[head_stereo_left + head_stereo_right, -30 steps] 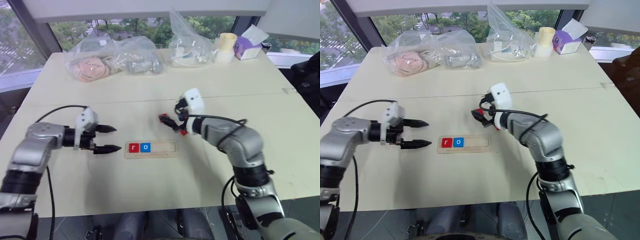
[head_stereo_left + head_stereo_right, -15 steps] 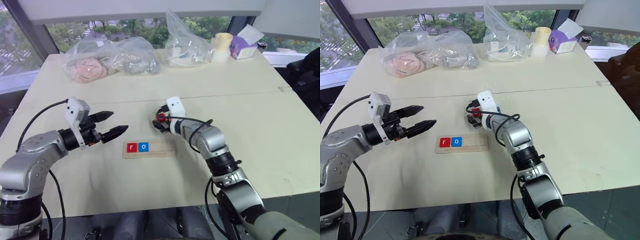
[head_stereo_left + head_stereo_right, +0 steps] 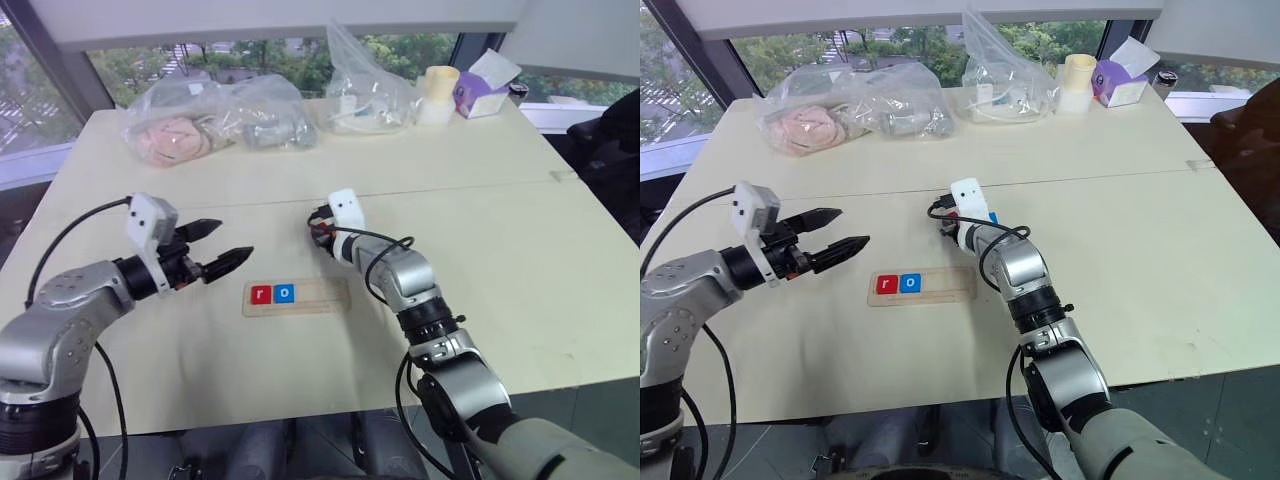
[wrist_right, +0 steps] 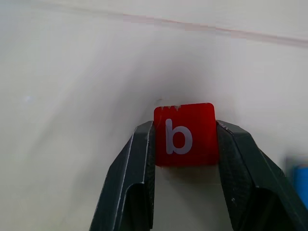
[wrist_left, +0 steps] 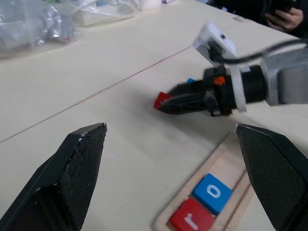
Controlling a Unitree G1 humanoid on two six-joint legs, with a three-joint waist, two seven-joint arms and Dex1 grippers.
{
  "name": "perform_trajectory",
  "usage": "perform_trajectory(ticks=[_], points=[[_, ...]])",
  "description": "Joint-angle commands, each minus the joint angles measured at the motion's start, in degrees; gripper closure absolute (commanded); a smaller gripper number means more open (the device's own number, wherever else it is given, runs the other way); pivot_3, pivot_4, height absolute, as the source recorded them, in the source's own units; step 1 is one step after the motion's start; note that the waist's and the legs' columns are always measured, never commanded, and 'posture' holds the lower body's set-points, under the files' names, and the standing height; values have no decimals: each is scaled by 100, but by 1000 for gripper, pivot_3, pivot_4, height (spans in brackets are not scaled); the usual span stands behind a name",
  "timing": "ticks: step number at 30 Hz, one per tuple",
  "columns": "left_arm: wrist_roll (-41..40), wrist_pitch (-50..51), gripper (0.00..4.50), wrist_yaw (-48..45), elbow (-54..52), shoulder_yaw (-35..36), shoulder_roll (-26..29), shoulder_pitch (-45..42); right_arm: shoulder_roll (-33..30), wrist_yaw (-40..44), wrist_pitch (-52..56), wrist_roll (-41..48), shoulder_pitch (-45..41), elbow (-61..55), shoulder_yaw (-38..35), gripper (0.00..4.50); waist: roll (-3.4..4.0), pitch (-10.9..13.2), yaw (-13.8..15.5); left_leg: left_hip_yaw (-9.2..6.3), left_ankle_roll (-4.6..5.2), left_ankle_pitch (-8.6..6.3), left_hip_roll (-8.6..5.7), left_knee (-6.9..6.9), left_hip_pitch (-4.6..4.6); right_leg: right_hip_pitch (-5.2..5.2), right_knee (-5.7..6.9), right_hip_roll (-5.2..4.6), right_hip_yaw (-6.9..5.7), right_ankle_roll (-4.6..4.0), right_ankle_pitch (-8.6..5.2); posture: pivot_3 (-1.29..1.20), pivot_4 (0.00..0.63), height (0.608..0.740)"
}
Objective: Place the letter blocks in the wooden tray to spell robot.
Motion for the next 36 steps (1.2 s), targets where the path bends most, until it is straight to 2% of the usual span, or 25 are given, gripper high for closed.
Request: perform_trajectory(ticks=[1, 6, 8, 12, 17, 26, 31, 34, 36], points=[[137, -232, 0, -189, -305, -370, 122, -23, -422, -88, 756, 95, 143, -1654, -466, 3329, 0, 0, 37, 0, 0, 0, 0, 0, -2, -1, -2, 0, 0, 0, 0, 0, 150, 740], [502, -536, 0, -316, -135, -967, 86, -339, -669, -449, 2457, 112, 1030, -3729, -1075, 3329, -1, -1, 120, 2, 0, -1, 9, -9, -2, -1, -6, 2, -3, -9, -6, 0, 150, 740], [532, -596, 0, -312, -39, -1053, 1, -453, -535, -618, 3005, 64, 1252, -4225, -1315, 3329, 0, -1, 118, 3, 0, -1, 13, -9, -4, -4, -5, 3, -3, -22, -13, 0, 150, 740], [897, -887, 0, -568, 205, -1629, -29, -715, 198, -845, 4496, -66, 2116, -5610, -1864, 3329, 7, -6, 132, 18, 0, 0, 24, -7, -3, -7, -5, 13, 7, -30, -11, 0, 150, 740], [950, -1015, 0, -927, 526, -1794, -35, -893, 717, -920, 4722, -51, 2743, -6109, -1760, 3329, 12, -4, 98, 27, 0, -1, 35, -6, -3, -11, -9, 23, 11, -37, -8, 0, 150, 740], [1116, -1049, 0, -1074, 601, -1842, -31, -928, 1104, -1006, 4722, -44, 3137, -5984, -1570, 3329, 12, -4, 107, 28, 0, -1, 41, -6, -4, -9, -19, 26, 10, -42, -5, 0, 150, 740], [1179, -1050, 0, -1115, 584, -1825, 5, -880, 766, -950, 4722, -19, 2892, -5966, -1593, 933, 12, -4, 105, 27, 0, -1, 41, -7, -4, -9, -19, 26, 10, -42, -5, 0, 150, 740], [1201, -1058, 0, -1156, 597, -1772, 47, -867, 233, -659, 4722, 146, 2701, -6081, -1655, 933, 12, -4, 106, 28, -1, -1, 41, -6, -4, -9, -20, 25, 10, -42, -5, 0, 150, 740], [1213, -1080, 0, -1225, 627, -1733, 111, -873, -284, -166, 4722, 402, 2396, -6080, -1849, 933, 13, -2, 107, 30, 0, -1, 41, -4, -6, -8, -22, 24, 10, -42, -5, 0, 150, 740]])
